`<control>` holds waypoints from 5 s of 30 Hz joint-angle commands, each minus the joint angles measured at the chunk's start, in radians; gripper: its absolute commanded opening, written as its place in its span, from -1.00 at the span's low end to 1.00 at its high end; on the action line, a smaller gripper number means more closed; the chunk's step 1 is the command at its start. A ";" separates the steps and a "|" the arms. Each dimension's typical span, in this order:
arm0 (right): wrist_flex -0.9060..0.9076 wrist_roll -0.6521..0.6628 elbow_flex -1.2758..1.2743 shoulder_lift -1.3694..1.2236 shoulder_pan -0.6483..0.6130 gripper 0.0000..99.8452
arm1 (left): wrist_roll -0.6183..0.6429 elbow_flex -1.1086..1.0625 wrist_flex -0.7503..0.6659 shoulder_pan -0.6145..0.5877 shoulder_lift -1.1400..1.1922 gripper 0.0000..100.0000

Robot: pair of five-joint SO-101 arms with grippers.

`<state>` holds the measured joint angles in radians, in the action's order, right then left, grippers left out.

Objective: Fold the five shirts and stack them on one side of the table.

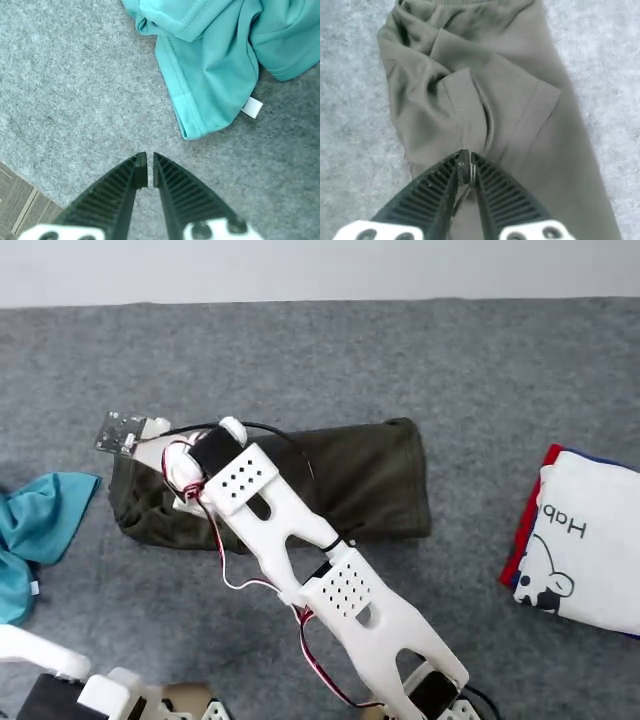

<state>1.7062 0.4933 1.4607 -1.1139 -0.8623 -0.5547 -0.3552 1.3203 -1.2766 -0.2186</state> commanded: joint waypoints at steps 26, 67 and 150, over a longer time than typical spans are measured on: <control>-0.240 0.009 0.002 0.018 0.015 -0.97 | 0.003 0.036 0.005 0.029 -0.035 -0.92; -0.229 0.005 0.086 -0.022 -0.068 -0.98 | 0.003 0.035 0.008 0.023 -0.035 -0.92; -0.275 0.006 0.158 -0.188 0.110 -0.84 | 0.003 -0.039 -0.058 0.068 -0.040 -0.92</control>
<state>1.4024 0.4948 1.5098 -1.3395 -0.8025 -0.5547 -0.3997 1.2804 -1.2121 -0.2186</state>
